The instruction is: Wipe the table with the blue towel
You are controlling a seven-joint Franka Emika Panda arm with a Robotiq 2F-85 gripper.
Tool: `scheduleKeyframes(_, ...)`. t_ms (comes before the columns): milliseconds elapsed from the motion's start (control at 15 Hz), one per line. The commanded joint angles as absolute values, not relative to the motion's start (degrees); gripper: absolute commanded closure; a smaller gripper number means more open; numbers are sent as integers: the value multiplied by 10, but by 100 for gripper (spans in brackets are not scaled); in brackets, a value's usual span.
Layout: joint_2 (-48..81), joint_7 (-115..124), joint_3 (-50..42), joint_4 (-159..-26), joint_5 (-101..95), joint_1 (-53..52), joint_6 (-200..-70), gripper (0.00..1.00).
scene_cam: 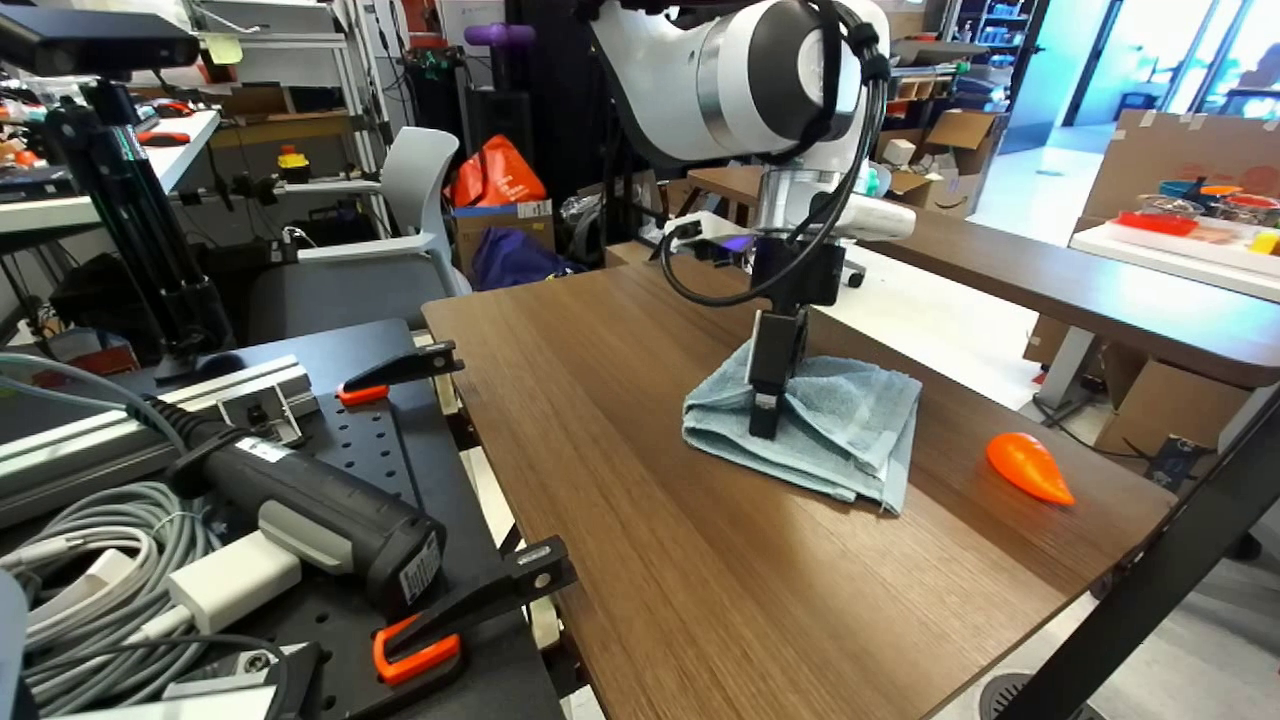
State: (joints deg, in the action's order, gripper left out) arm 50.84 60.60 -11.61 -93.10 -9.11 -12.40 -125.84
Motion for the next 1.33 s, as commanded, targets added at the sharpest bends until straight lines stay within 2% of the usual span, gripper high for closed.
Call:
scheduleKeyframes(0,492,593,-136,-1046,-149,-129,-1342,0)
scheduleKeyframes(867,444,538,-267,-1252,-306,-183,-1702,0)
scheduleKeyframes(1200,433,343,-271,-1315,-259,-166,-1819,0)
scheduleKeyframes(1267,427,362,-260,-1318,-321,-145,-1829,0)
